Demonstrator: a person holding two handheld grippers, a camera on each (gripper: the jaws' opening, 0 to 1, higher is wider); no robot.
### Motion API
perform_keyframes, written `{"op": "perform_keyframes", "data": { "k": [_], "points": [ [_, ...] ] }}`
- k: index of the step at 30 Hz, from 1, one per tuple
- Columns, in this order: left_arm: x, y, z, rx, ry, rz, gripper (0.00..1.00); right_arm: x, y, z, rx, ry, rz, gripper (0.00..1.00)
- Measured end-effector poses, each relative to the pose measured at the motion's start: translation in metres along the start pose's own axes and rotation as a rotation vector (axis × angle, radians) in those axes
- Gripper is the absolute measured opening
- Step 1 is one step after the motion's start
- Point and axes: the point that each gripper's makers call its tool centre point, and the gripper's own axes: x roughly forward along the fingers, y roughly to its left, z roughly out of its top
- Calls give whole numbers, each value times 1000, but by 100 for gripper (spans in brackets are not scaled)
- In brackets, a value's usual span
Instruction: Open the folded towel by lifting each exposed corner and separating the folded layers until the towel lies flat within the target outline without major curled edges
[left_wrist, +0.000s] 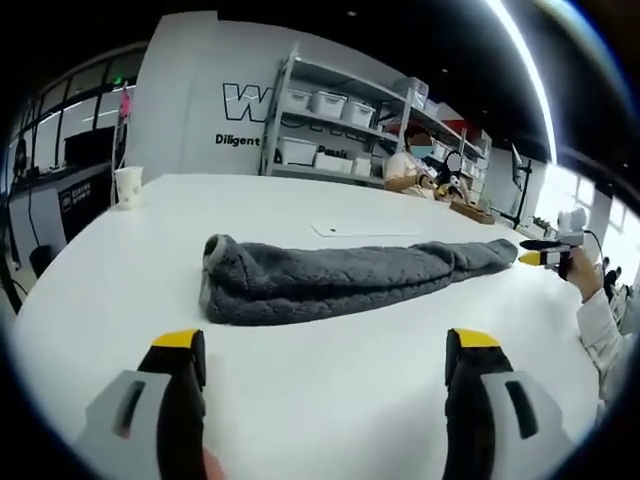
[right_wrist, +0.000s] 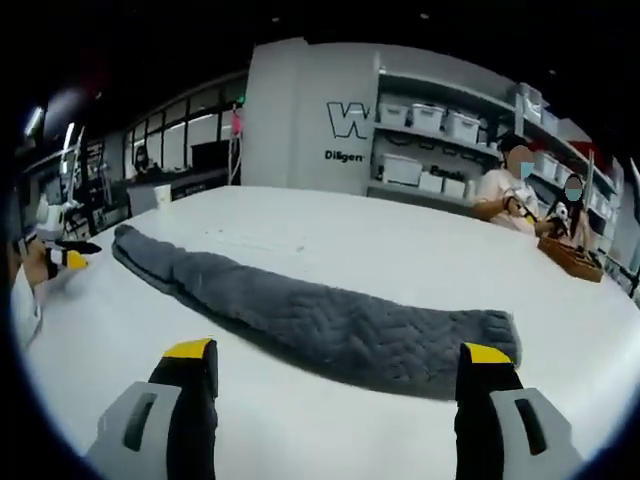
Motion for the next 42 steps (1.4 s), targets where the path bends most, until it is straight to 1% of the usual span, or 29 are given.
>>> {"op": "perform_keyframes", "data": {
  "k": [6,8,10,13,14,15,18,21,22,23,24,26,28,30,32,34,35,36,37,39,41,42],
  "points": [
    [3,-3,1,-2,-16,4,93,-1,-3,-2,21,-13,-1,99],
    [5,-2,2,8,-28,23,91,-2,-3,-4,27,-19,-3,99],
    [7,0,4,20,-43,50,88,-3,0,-7,31,-15,6,99],
    [7,8,12,37,-90,104,85,-1,2,-6,29,-25,15,99],
    [7,11,15,39,-106,120,84,-2,2,-5,29,-27,15,99],
    [6,16,20,38,-134,147,81,-2,3,-4,29,-30,14,99],
    [3,28,22,41,-156,206,76,-2,3,-1,28,-43,18,99],
    [9,33,17,60,-138,200,72,0,4,-2,30,-39,26,99],
    [11,40,14,78,-118,231,71,0,5,-2,29,-38,29,99],
    [11,42,12,81,-101,239,71,0,6,-2,28,-38,32,99],
    [14,42,12,88,-93,231,72,-1,7,-2,26,-41,35,99],
    [14,47,15,94,-111,247,72,-1,9,0,23,-46,38,98],
    [16,56,18,118,-112,269,68,-1,9,1,19,-52,39,98],
    [13,62,20,101,-121,278,62,0,9,0,19,-51,40,97],
    [13,66,26,119,-149,284,56,1,10,-2,18,-43,43,95],
    [13,74,24,95,-135,289,53,1,10,-2,22,-41,41,95],
    [14,76,23,89,-132,291,53,1,11,-2,22,-43,42,95],
    [14,78,20,88,-117,299,54,0,11,-2,23,-45,43,95],
    [15,78,19,95,-110,294,54,0,11,-2,24,-46,44,95],
    [18,78,17,96,-104,274,45,0,12,-2,24,-46,45,95],
    [21,78,17,73,-120,257,35,1,12,-2,23,-45,45,95],
    [22,78,17,69,-125,257,33,1,12,-2,24,-45,47,95]
  ]
}}
